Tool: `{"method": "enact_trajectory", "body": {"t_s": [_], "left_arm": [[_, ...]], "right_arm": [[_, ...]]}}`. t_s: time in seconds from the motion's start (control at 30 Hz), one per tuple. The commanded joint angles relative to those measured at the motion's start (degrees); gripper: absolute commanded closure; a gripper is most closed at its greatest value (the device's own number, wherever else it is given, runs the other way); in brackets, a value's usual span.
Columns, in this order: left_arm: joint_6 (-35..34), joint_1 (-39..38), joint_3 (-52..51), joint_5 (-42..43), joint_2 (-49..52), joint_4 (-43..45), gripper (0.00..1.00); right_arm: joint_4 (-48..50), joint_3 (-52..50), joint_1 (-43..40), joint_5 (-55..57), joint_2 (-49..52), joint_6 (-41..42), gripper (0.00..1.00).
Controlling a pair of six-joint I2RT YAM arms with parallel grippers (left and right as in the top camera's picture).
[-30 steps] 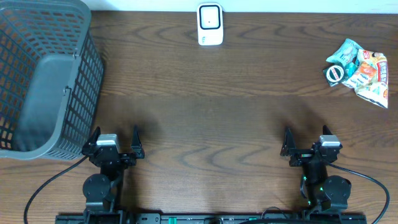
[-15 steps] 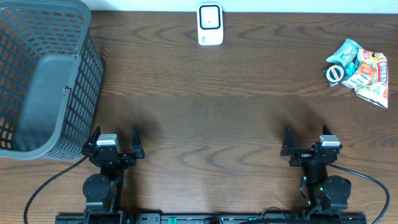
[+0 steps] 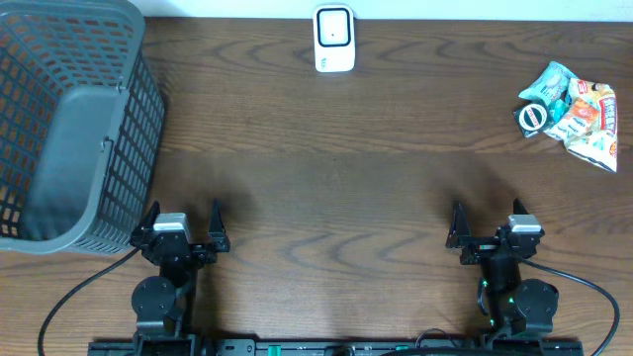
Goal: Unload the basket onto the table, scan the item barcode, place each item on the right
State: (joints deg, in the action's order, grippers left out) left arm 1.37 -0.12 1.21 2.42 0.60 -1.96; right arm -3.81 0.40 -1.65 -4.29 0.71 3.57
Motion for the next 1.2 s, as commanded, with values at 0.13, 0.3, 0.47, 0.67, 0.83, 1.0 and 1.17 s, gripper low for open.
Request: {"method": "enact_trajectory", "body": {"t_s": [0.13, 0.3, 0.47, 0.67, 0.83, 1.0, 1.17], "left_arm": [[0.55, -0.28, -0.98, -1.62, -0.37, -2.23, 0.0], [0.55, -0.28, -0.98, -1.62, -0.37, -2.23, 0.0], [0.55, -0.28, -0.98, -1.62, -0.37, -2.23, 0.0], [0.55, -0.28, -0.98, -1.62, -0.37, -2.23, 0.0], [0.55, -0.28, -0.98, -1.62, -0.37, -2.23, 0.0], [0.55, -0.26, -0.98, -1.62, -0.37, -2.23, 0.0], [0.55, -0.28, -0.98, -1.62, -0.37, -2.23, 0.0]], "right_arm": [[-0.24, -0.11, -0.15, 0.11, -0.39, -0.68, 0.01], [-0.24, -0.11, 0.52, 0.09, -0.39, -0.68, 0.01], [-0.24, -0.11, 0.57, 0.09, -0.39, -0.68, 0.01], [-0.24, -0.11, 0.57, 0.09, -0.39, -0.68, 0.01], [-0.24, -0.11, 0.59, 0.09, -0.42, -0.68, 0.01], [-0.28, -0.11, 0.63, 0.92, -0.42, -0.68, 0.01], [-0.28, -0.11, 0.63, 0.9, -0.42, -0.68, 0.01]]}}
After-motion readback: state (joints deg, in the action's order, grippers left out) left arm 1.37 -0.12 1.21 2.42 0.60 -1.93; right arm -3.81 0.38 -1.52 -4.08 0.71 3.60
